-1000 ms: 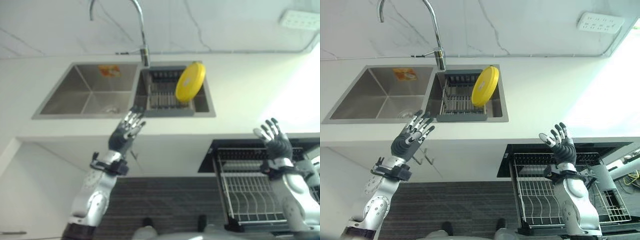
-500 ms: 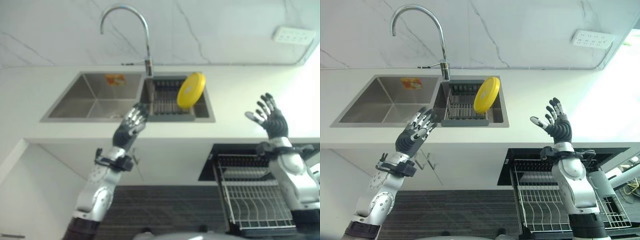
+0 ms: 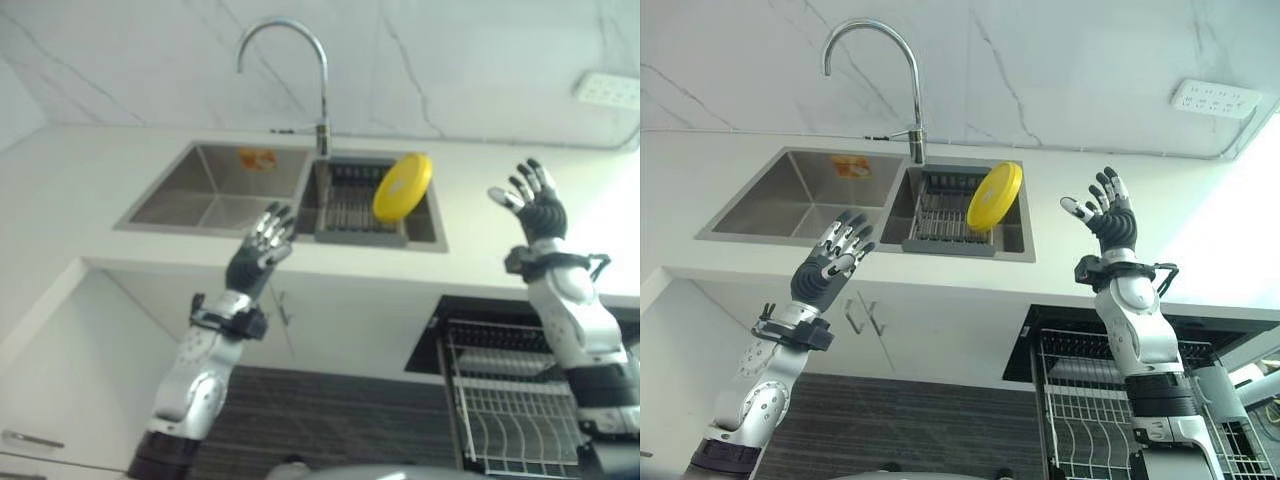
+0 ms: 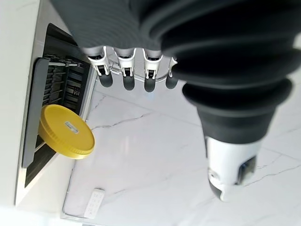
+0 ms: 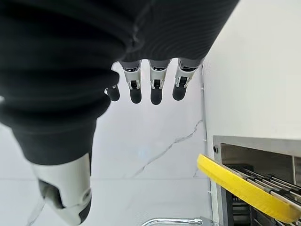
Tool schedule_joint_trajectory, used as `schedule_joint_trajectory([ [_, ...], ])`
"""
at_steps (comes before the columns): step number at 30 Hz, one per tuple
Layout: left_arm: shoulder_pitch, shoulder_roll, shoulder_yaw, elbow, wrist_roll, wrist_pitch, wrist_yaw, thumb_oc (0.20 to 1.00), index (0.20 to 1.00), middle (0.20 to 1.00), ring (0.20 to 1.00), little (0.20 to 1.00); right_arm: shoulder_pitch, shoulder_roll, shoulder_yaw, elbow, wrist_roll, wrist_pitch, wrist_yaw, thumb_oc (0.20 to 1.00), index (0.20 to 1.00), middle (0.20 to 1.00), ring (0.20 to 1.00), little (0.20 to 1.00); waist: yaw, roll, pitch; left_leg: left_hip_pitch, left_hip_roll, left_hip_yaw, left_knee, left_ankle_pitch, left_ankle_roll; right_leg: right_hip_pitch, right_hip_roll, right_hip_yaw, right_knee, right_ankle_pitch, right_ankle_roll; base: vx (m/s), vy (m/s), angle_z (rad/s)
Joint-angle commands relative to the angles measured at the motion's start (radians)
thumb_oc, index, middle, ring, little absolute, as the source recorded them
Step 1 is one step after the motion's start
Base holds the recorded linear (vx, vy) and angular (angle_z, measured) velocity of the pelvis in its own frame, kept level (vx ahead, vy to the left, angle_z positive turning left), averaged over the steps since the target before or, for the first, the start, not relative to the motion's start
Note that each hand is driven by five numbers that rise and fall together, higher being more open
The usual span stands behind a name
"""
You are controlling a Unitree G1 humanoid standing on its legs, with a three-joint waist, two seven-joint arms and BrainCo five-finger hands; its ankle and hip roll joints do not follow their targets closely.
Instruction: Place the dishes in the dishwasher.
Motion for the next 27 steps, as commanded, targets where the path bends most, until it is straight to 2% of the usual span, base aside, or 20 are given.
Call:
schedule_joint_trajectory([
  [1,-0.087,0.036,-0.010,0.005,-0.001,-0.083,-0.023,1.000,1.000,1.000,1.000,1.000,-0.024,-0.031,-0.036,-0.032,-0.003,-0.039,0.004,1.000,1.000,1.000,1.000,1.000,0.003,-0.013,-0.016,0.024,-0.051,-0.017,0.002,-0.117,0.031,0.040,0.025,-0.008,0.015,-0.087,0.008,0.04,-0.106,0.08],
  [5,-0.095,0.031,-0.008,0.015,0.005,-0.080,-0.024,1.000,1.000,1.000,1.000,1.000,0.003,-0.028,-0.052,-0.067,0.006,-0.045,0.015,1.000,1.000,1.000,1.000,1.000,-0.019,-0.013,-0.010,0.046,-0.050,-0.014,0.002,-0.125,0.032,0.039,0.043,0.035,0.011,-0.095,-0.006,0.07,-0.106,0.06],
  [7,-0.078,0.029,-0.004,0.010,-0.008,-0.084,-0.039,1.000,1.000,1.000,1.000,1.000,0.005,-0.036,-0.063,-0.075,0.009,-0.046,0.028,1.000,1.000,1.000,1.000,1.000,-0.021,-0.019,0.000,0.057,-0.057,-0.008,0.062,-0.123,0.015,0.045,0.047,0.066,0.012,-0.094,-0.023,0.12,0.015,0.06],
  [8,-0.057,0.022,0.003,0.000,0.003,-0.092,-0.053,1.000,1.000,1.000,1.000,1.000,0.017,-0.052,-0.086,-0.097,0.017,-0.038,0.038,1.000,1.000,1.000,1.000,1.000,-0.009,-0.022,0.019,-0.013,-0.051,-0.019,0.120,-0.099,-0.011,0.065,0.043,0.077,0.013,-0.084,-0.019,0.07,0.081,0.06],
  [9,-0.054,0.021,0.003,-0.001,0.003,-0.094,-0.056,1.000,1.000,1.000,1.000,1.000,0.022,-0.057,-0.092,-0.109,0.020,-0.034,0.034,1.000,1.000,1.000,1.000,1.000,-0.005,-0.021,0.023,-0.029,-0.048,-0.016,0.103,-0.088,-0.015,0.069,0.041,0.076,0.013,-0.084,-0.012,0.10,0.160,0.09],
  [11,-0.068,0.028,0.004,0.015,-0.013,-0.119,-0.061,1.000,1.000,1.000,1.000,1.000,0.023,-0.058,-0.090,-0.116,0.011,-0.053,0.029,1.000,1.000,1.000,1.000,1.000,-0.007,-0.017,0.041,-0.044,-0.009,0.034,0.038,-0.038,-0.017,0.080,0.031,0.061,0.019,-0.098,0.002,0.11,0.222,0.22],
  [12,-0.076,0.023,0.000,0.026,0.003,-0.136,-0.050,1.000,1.000,1.000,1.000,1.000,0.019,-0.053,-0.081,-0.120,0.007,-0.055,0.027,1.000,1.000,1.000,1.000,1.000,-0.009,-0.014,0.043,-0.028,-0.015,0.021,0.015,-0.040,-0.009,0.077,0.030,0.055,0.021,-0.101,0.005,0.25,0.312,0.18],
  [13,-0.090,0.023,-0.006,0.036,-0.001,-0.142,-0.014,1.000,1.000,1.000,1.000,1.000,0.020,-0.062,-0.078,-0.111,0.028,-0.062,0.037,1.000,1.000,1.000,1.000,1.000,-0.010,-0.008,0.037,-0.011,-0.026,-0.028,0.002,-0.058,-0.001,0.055,0.033,0.047,0.053,-0.110,0.010,0.25,0.254,-0.13],
  [18,-0.103,0.024,-0.012,0.029,-0.002,-0.127,-0.027,1.000,1.000,1.000,1.000,1.000,0.038,-0.094,-0.119,-0.081,0.038,-0.047,0.059,1.000,1.000,1.000,1.000,1.000,0.001,-0.029,0.024,-0.017,-0.042,-0.076,0.002,-0.076,0.009,0.029,0.032,0.028,0.108,-0.137,0.008,0.15,0.154,-0.11],
  [20,-0.125,0.024,-0.021,0.030,-0.039,-0.131,-0.042,1.000,1.000,1.000,1.000,1.000,0.038,-0.083,-0.123,-0.065,0.037,-0.070,0.052,1.000,1.000,1.000,1.000,1.000,0.005,-0.043,0.038,-0.026,-0.046,-0.081,0.002,-0.078,0.024,-0.011,0.020,0.022,0.183,-0.117,0.025,-0.03,0.136,0.09],
  [21,-0.141,0.024,-0.025,0.028,-0.027,-0.135,-0.054,1.000,1.000,1.000,1.000,1.000,0.040,-0.068,-0.118,-0.064,0.034,-0.086,0.041,1.000,1.000,1.000,1.000,1.000,0.003,-0.046,0.056,-0.030,-0.041,-0.079,0.002,-0.074,0.037,-0.055,0.009,0.016,0.302,-0.085,0.052,-0.04,0.086,0.03],
  [23,-0.153,0.034,-0.031,0.023,-0.033,-0.137,-0.054,1.000,1.000,1.000,1.000,1.000,0.051,-0.054,-0.115,-0.065,0.044,-0.115,0.037,1.000,1.000,1.000,1.000,1.000,0.002,-0.040,0.078,-0.035,-0.024,-0.075,0.002,-0.067,0.045,-0.110,-0.002,0.026,0.456,-0.059,0.071,-0.04,0.034,0.05],
  [24,-0.156,0.031,-0.031,0.022,-0.029,-0.135,-0.049,1.000,1.000,1.000,1.000,1.000,0.051,-0.043,-0.111,-0.064,0.043,-0.124,0.040,1.000,1.000,1.000,1.000,1.000,-0.003,-0.041,0.088,-0.034,-0.020,-0.073,0.002,-0.067,0.045,-0.142,-0.004,0.042,0.480,-0.039,0.074,0.05,-0.162,0.00],
  [25,-0.182,0.030,-0.044,0.033,-0.018,-0.132,-0.018,1.000,1.000,1.000,1.000,1.000,0.029,-0.024,-0.085,-0.056,0.019,-0.123,0.036,1.000,1.000,1.000,1.000,1.000,-0.019,-0.051,0.106,-0.025,-0.014,-0.075,0.002,-0.069,0.026,-0.167,0.013,0.059,0.328,-0.053,0.054,0.10,-0.227,-0.12],
  [26,-0.191,0.032,-0.047,0.039,-0.022,-0.135,-0.010,1.000,1.000,1.000,1.000,1.000,0.025,-0.024,-0.079,-0.056,0.014,-0.122,0.036,1.000,1.000,1.000,1.000,1.000,-0.026,-0.049,0.110,-0.020,-0.009,-0.080,0.002,-0.072,0.020,-0.147,0.024,0.052,0.263,-0.060,0.047,0.14,-0.327,-0.10],
  [27,-0.195,0.034,-0.056,0.045,-0.013,-0.154,0.016,1.000,1.000,1.000,1.000,1.000,0.051,-0.033,-0.076,-0.093,0.027,-0.120,0.052,1.000,1.000,1.000,1.000,1.000,-0.054,-0.057,0.122,0.004,-0.005,-0.094,0.002,-0.083,0.026,-0.195,0.001,0.107,0.257,0.018,0.051,0.10,-0.243,-0.03],
])
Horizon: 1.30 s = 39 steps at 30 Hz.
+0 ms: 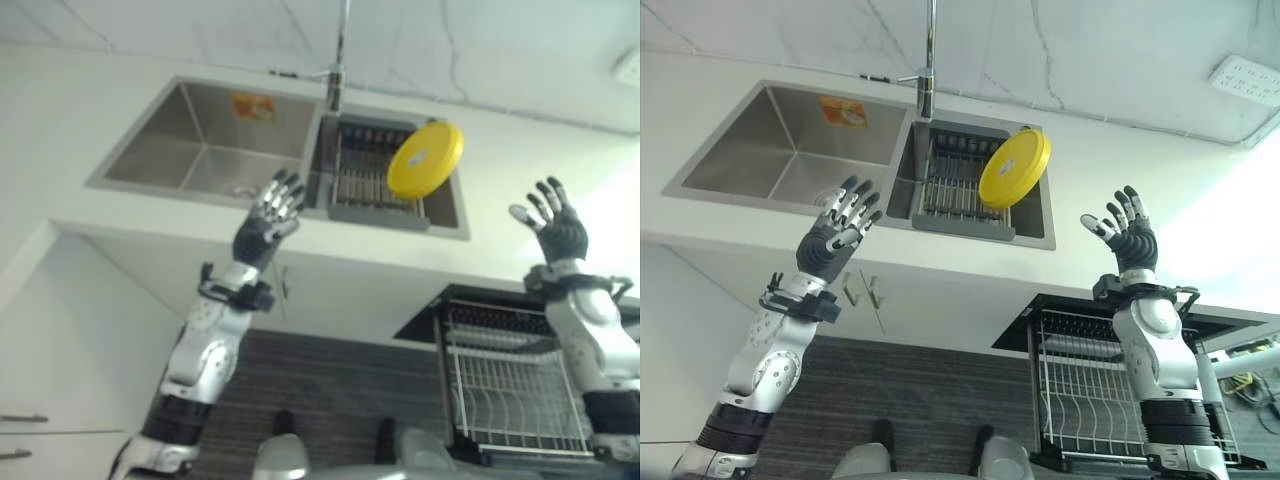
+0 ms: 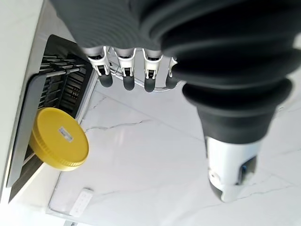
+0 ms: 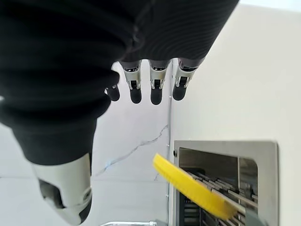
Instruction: Place the dishes in the dishwasher.
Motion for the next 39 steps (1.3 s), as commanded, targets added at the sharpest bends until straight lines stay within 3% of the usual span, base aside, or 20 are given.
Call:
schedule_joint_trajectory([
  [1,0.010,0.023,-0.022,-0.076,-0.001,-0.063,0.047,1.000,1.000,1.000,1.000,1.000,-0.031,-0.046,-0.027,-0.090,0.000,-0.066,-0.015,1.000,1.000,1.000,1.000,1.000,-0.028,0.031,-0.048,0.061,0.007,-0.050,-0.068,-0.014,-0.036,0.084,0.046,0.009,-0.119,0.082,-0.018,0.13,-0.270,0.33],
  [3,0.044,0.019,0.017,-0.111,-0.027,-0.035,0.040,1.000,1.000,1.000,1.000,1.000,0.009,-0.055,-0.046,-0.094,0.029,-0.062,-0.010,1.000,1.000,1.000,1.000,1.000,-0.021,0.029,-0.068,0.067,0.000,-0.046,-0.068,-0.021,-0.046,0.188,0.064,-0.010,-0.253,0.038,-0.033,0.15,-0.206,0.41],
  [6,0.029,-0.014,0.011,-0.109,-0.021,-0.014,0.061,1.000,1.000,1.000,1.000,1.000,-0.053,-0.053,-0.036,-0.038,0.007,-0.054,-0.010,1.000,1.000,1.000,1.000,1.000,-0.013,0.032,-0.092,0.078,-0.007,-0.019,-0.068,-0.031,-0.049,0.246,0.071,-0.010,-0.312,0.027,-0.054,0.09,-0.099,0.15],
  [10,0.042,-0.021,0.009,-0.106,-0.022,-0.007,0.073,1.000,1.000,1.000,1.000,1.000,-0.080,-0.057,-0.024,-0.069,0.009,-0.009,-0.035,1.000,1.000,1.000,1.000,1.000,-0.015,0.051,-0.112,0.090,-0.017,-0.011,-0.068,-0.038,-0.049,0.268,0.070,-0.005,-0.324,0.017,-0.062,0.08,-0.040,-0.09],
  [15,0.087,-0.016,0.029,-0.119,-0.020,-0.008,0.038,1.000,1.000,1.000,1.000,1.000,-0.052,-0.041,-0.038,-0.096,0.009,-0.005,-0.036,1.000,1.000,1.000,1.000,1.000,-0.017,0.069,-0.131,0.103,-0.022,-0.008,-0.068,-0.049,-0.050,0.279,0.066,-0.019,-0.342,0.026,-0.063,0.05,-0.041,-0.01],
  [23,0.119,-0.004,0.031,-0.116,-0.018,-0.025,0.017,1.000,1.000,1.000,1.000,1.000,-0.057,-0.038,-0.045,-0.088,0.045,0.012,-0.040,1.000,1.000,1.000,1.000,1.000,-0.012,0.075,-0.147,0.108,-0.022,-0.005,-0.068,-0.069,-0.055,0.287,0.064,-0.019,-0.369,0.028,-0.054,0.03,-0.026,0.03],
  [32,0.105,0.011,0.009,-0.097,-0.003,-0.034,0.012,1.000,1.000,1.000,1.000,1.000,-0.138,-0.057,-0.004,0.035,0.061,0.034,-0.019,1.000,1.000,1.000,1.000,1.000,0.012,0.067,-0.158,0.109,-0.025,-0.017,-0.068,-0.072,-0.053,0.298,0.066,-0.026,-0.372,0.022,-0.057,0.00,-0.003,0.00],
  [33,0.151,-0.005,-0.016,-0.130,0.130,-0.076,0.005,1.000,1.000,1.000,1.000,1.000,0.058,-0.009,-0.026,-0.149,0.027,-0.026,0.013,1.000,1.000,1.000,1.000,1.000,-0.013,0.036,-0.160,0.053,-0.061,-0.070,-0.068,-0.065,-0.040,0.211,0.066,0.059,-0.372,0.081,-0.021,0.03,0.038,0.01],
  [39,0.125,0.009,0.014,-0.095,0.088,-0.067,0.003,1.000,1.000,1.000,1.000,1.000,0.042,-0.019,-0.035,-0.132,0.027,0.006,-0.010,1.000,1.000,1.000,1.000,1.000,-0.017,0.031,-0.191,0.047,-0.065,-0.081,-0.068,-0.047,-0.034,0.230,0.113,0.075,-0.372,0.061,-0.059,0.00,0.053,0.06],
])
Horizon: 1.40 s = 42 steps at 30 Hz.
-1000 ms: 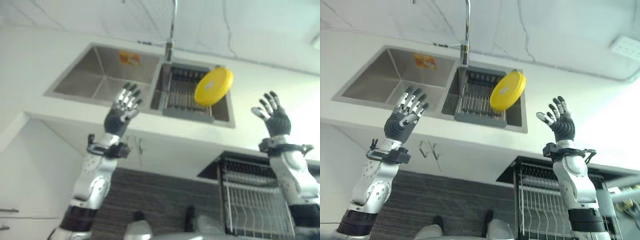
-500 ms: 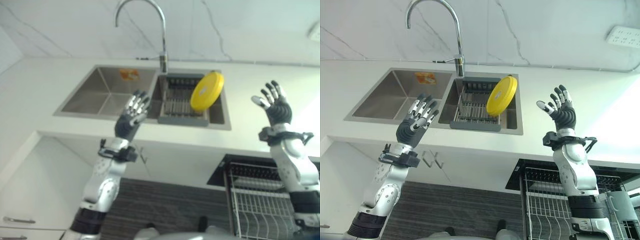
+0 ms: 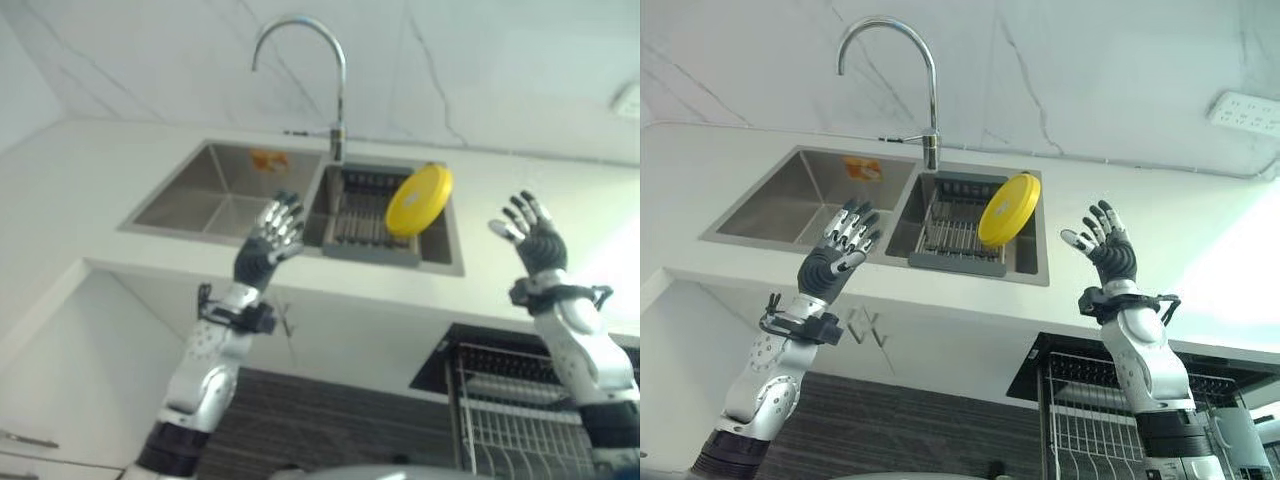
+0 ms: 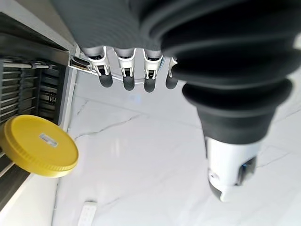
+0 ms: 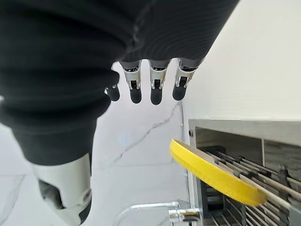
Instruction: Place the dishes in the dishwasher.
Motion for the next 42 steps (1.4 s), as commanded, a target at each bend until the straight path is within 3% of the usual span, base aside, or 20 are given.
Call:
schedule_joint_trajectory([
  [1,-0.027,0.039,0.017,-0.007,0.019,-0.067,-0.018,1.000,1.000,1.000,1.000,1.000,-0.029,0.016,-0.067,-0.073,-0.004,-0.061,-0.024,1.000,1.000,1.000,1.000,1.000,-0.011,-0.050,0.008,-0.012,-0.078,-0.034,0.001,-0.064,0.043,0.021,0.026,0.073,-0.001,-0.051,0.033,0.01,0.053,0.01],
  [11,-0.022,0.036,0.006,0.001,-0.007,-0.061,-0.002,1.000,1.000,1.000,1.000,1.000,-0.136,-0.014,-0.043,0.068,-0.023,-0.009,-0.032,1.000,1.000,1.000,1.000,1.000,0.025,-0.043,0.001,0.007,-0.077,-0.043,0.001,-0.066,0.044,0.058,0.041,0.056,-0.001,-0.082,0.011,0.01,0.019,0.01],
  [22,-0.060,0.065,-0.017,0.018,-0.026,-0.037,0.027,1.000,1.000,1.000,1.000,1.000,-0.364,-0.093,0.025,0.330,0.081,0.061,-0.048,1.000,1.000,1.000,1.000,1.000,0.067,-0.029,-0.008,0.008,-0.077,-0.063,0.001,-0.062,0.034,0.075,0.028,0.022,-0.001,-0.092,0.006,0.02,-0.008,0.04],
  [42,-0.057,0.111,-0.050,0.049,-0.075,-0.036,0.020,1.000,1.000,1.000,1.000,1.000,-0.647,-0.221,0.124,0.767,0.205,0.091,0.031,1.000,1.000,1.000,1.000,1.000,0.138,-0.009,-0.018,0.014,-0.074,-0.098,0.001,-0.059,0.021,0.109,0.003,-0.042,-0.001,-0.115,0.009,0.00,-0.006,0.09],
])
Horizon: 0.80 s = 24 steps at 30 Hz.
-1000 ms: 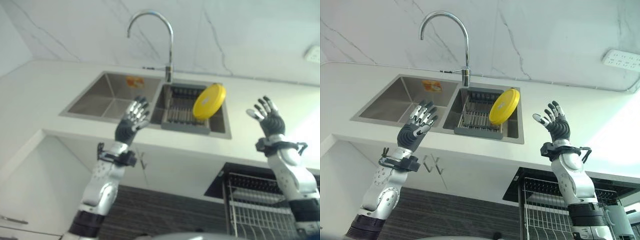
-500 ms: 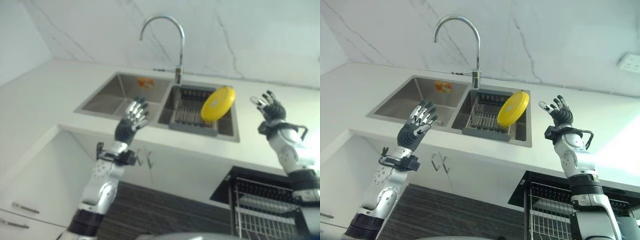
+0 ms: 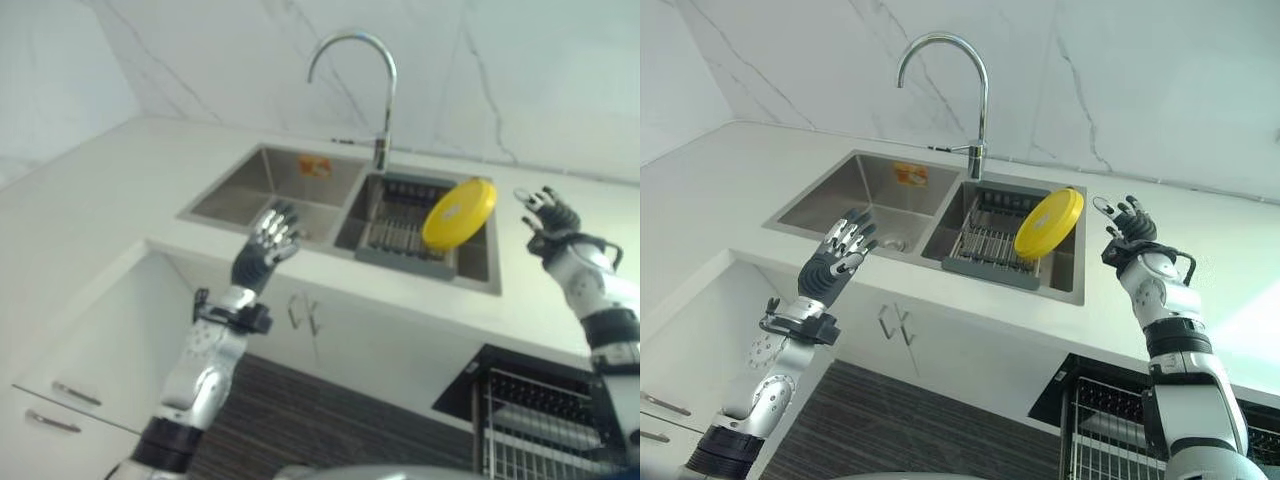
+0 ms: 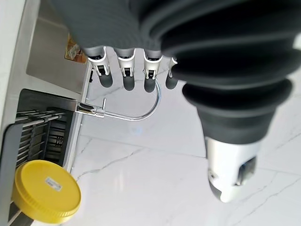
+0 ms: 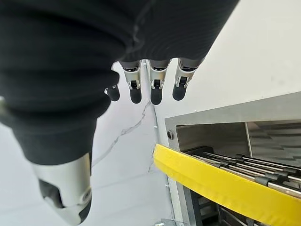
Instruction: Place the dishes in the dishwasher.
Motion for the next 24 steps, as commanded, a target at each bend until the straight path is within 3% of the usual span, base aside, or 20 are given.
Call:
schedule_joint_trajectory([
  [1,-0.048,0.061,-0.018,-0.020,-0.023,-0.049,-0.002,1.000,1.000,1.000,1.000,1.000,-0.143,-0.079,0.045,0.045,0.031,-0.028,0.026,1.000,1.000,1.000,1.000,1.000,0.027,-0.053,-0.017,-0.003,-0.070,-0.014,0.000,-0.069,0.021,0.044,0.009,0.038,0.001,-0.095,0.005,-0.01,-0.006,0.07],
  [24,-0.042,0.091,-0.013,-0.012,-0.039,-0.063,0.008,1.000,1.000,1.000,1.000,1.000,-0.248,-0.084,0.132,0.191,0.072,0.028,0.093,1.000,1.000,1.000,1.000,1.000,0.071,-0.043,-0.007,-0.006,-0.055,-0.046,0.000,-0.047,0.004,0.072,-0.002,-0.008,0.001,-0.108,0.004,-0.01,-0.007,0.07],
])
